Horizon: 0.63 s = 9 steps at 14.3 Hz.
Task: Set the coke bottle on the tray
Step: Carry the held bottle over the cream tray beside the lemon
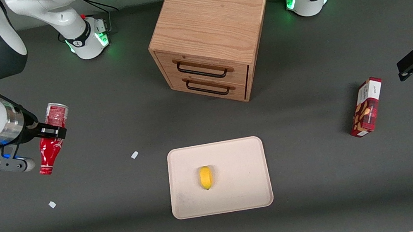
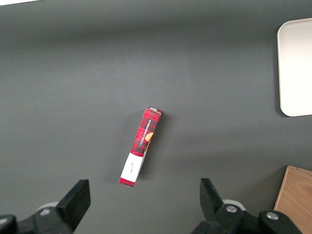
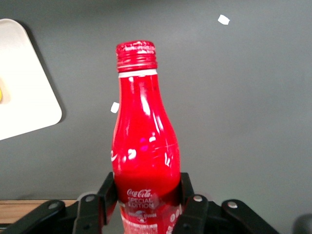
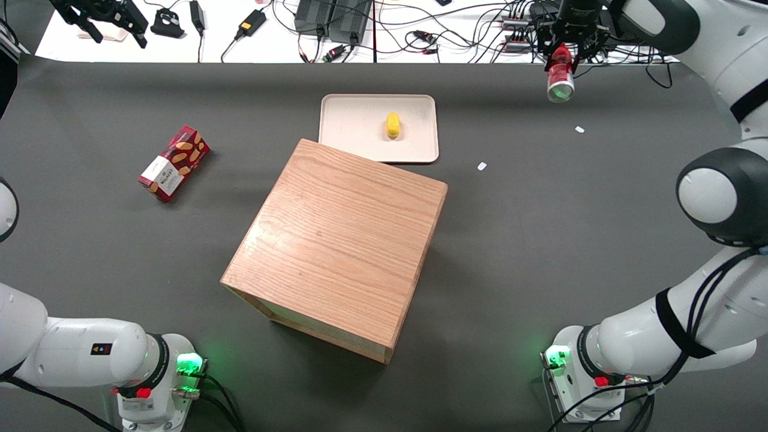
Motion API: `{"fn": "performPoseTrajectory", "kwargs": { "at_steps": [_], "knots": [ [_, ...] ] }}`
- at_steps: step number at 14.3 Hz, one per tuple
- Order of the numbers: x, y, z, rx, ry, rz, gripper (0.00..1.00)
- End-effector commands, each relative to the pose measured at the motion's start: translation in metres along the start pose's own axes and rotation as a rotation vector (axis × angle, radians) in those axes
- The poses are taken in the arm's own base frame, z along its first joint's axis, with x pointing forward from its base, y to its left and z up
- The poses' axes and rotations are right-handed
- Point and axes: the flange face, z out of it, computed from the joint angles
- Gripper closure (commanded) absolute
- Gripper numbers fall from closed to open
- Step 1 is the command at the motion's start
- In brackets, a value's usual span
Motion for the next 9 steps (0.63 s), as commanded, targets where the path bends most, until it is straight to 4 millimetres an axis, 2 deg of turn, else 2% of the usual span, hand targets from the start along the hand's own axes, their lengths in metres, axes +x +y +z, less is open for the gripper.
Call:
{"fn": "performPoseTrajectory", "kwargs": {
  "at_steps": [1, 5, 8, 9],
  "knots": [
    [0.033, -0.054, 0.017, 0.028, -0.020, -0.022, 1.00],
    [0.053, -0.138, 0.069, 0.062, 0.049, -0.091, 1.00],
    [0.059, -0.208, 0.140, 0.058, 0.127, -0.105, 1.00],
    [0.060, -0.225, 0.162, 0.058, 0.144, -0.089, 1.00]
  ]
}}
